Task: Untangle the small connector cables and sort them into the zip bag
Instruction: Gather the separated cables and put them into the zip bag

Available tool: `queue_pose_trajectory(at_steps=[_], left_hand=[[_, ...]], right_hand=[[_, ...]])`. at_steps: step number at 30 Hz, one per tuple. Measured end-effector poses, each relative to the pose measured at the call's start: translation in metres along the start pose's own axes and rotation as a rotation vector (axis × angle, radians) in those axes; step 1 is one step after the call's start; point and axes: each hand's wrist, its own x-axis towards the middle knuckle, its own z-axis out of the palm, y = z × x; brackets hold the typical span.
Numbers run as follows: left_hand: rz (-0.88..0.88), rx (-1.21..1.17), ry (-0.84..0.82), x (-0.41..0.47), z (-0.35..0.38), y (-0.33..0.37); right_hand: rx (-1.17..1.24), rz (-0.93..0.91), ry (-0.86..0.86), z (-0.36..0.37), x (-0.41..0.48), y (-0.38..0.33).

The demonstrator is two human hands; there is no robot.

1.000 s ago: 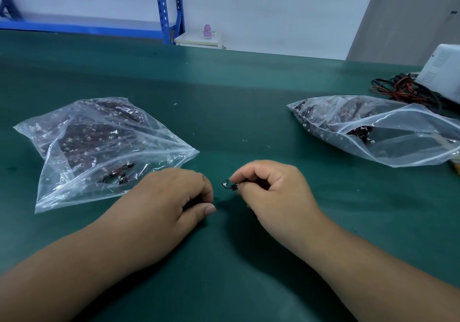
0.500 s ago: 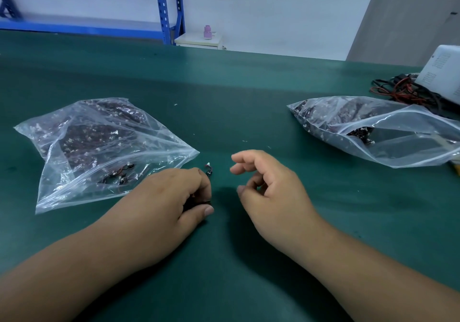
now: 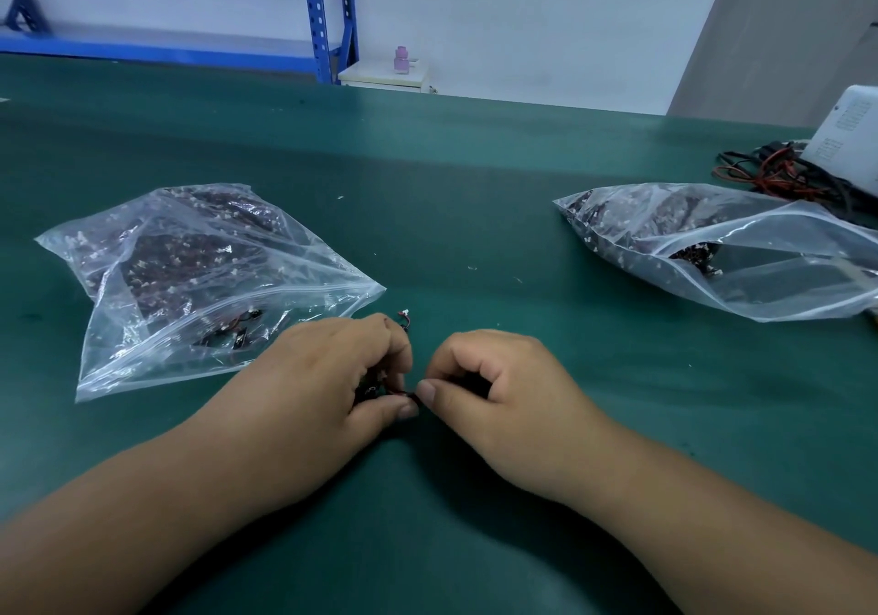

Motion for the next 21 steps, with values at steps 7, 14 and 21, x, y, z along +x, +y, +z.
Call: queue_pose_trajectory(at_steps=[7,14,21], left_hand=[[-0.024,-0.069,0.034,0.001,-0.002,0.003],[-0.048,-0.027,0.027,-0.001,0.001,0.001],[-0.133,0.24,-0.156,-0.001,0.003,-0.009]], right_hand=[[0.01,-0.005,-0.034,0.0,-0.001,0.002],[-0.039,-0.011,0.018,0.001,-0.001,0.002],[-0.11,0.298,0.255,-0.003,0.003,0.015]])
